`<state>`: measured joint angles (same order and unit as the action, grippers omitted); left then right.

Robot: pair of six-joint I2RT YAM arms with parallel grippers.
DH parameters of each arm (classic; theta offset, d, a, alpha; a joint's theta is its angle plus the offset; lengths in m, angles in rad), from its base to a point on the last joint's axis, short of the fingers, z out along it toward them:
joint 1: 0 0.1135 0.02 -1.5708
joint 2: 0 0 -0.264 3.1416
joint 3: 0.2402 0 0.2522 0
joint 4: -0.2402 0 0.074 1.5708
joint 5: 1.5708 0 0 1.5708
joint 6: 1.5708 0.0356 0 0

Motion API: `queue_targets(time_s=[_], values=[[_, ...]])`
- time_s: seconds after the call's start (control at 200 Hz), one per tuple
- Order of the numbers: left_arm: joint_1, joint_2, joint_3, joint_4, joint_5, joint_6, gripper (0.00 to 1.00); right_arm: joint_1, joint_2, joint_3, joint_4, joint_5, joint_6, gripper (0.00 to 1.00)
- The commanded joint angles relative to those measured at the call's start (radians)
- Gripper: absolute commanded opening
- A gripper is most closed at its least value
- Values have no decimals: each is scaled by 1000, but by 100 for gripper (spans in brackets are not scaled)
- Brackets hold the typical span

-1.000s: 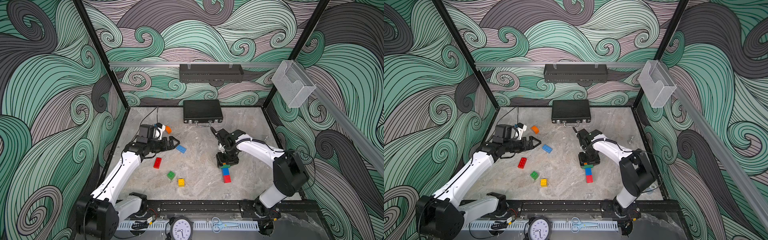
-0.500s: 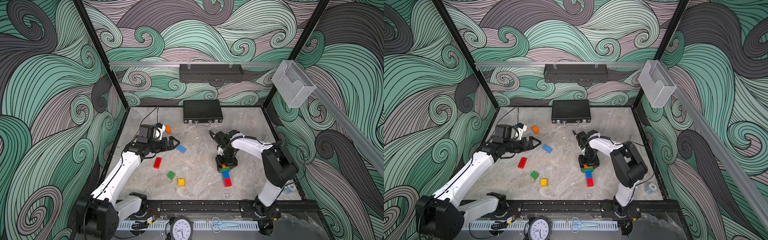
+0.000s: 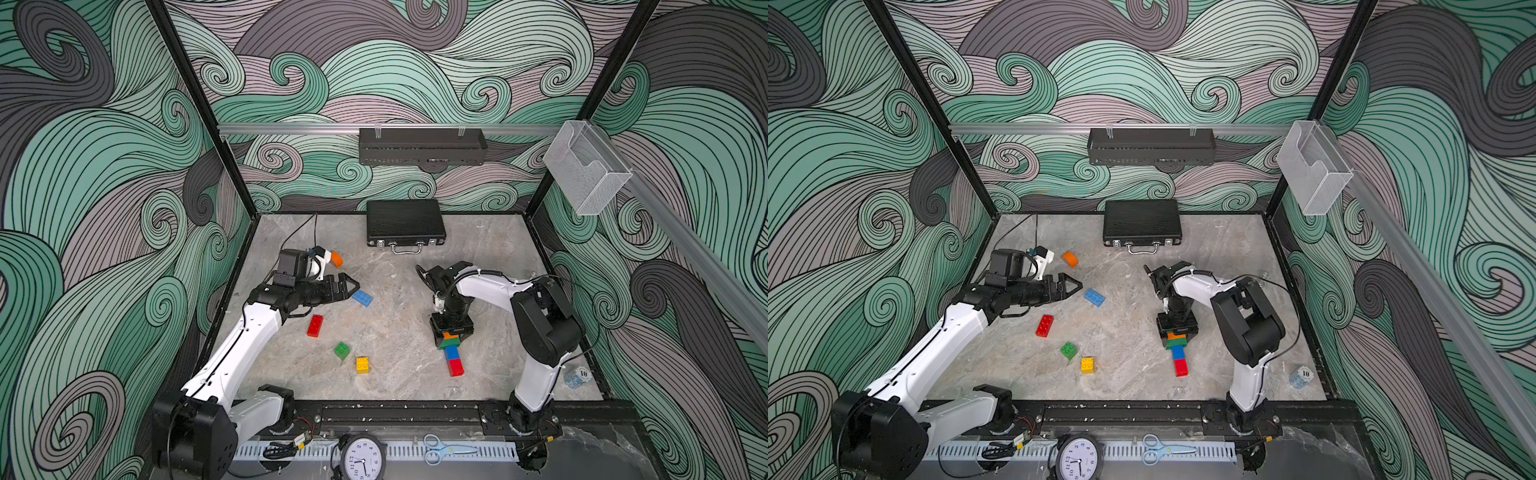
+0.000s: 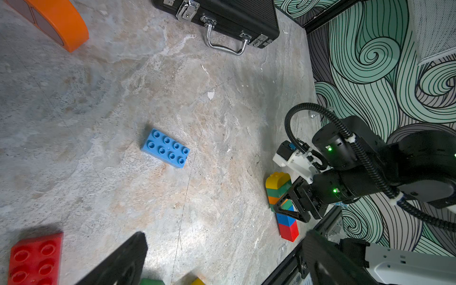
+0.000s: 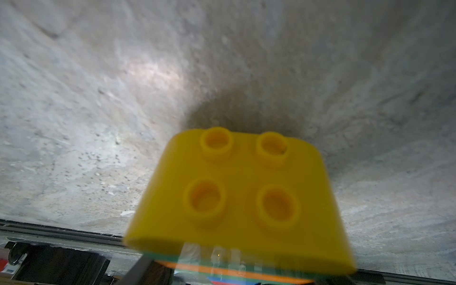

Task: Assemble an ice cream with lego
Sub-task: Adjust the lego brick at the center of the board.

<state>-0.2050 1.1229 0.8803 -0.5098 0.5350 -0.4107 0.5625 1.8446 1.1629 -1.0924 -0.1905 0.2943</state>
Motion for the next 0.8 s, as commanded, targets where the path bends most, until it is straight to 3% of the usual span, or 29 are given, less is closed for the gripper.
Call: queue_targets(time_s=[0.0,0.145,0.25,0.555,0.67,0.795], values=[[6,-12,8,-20,11,18,98,-4,5,8,-28,6,-12,25],[6,-14,8,-24,10,19,99,-4,18,3,-28,9,-15,35],[6,-15,8,-23,8,19,98,-5,25,-1,-28,22,-15,48],[6,-19,7,-24,2,19,99,-1,32,3,-28,31,-23,62],[7,-18,8,-23,0,19,98,-2,30,-2,-24,32,-26,71],[6,-17,7,-24,-3,17,99,-3,29,-3,-22,34,-27,74]])
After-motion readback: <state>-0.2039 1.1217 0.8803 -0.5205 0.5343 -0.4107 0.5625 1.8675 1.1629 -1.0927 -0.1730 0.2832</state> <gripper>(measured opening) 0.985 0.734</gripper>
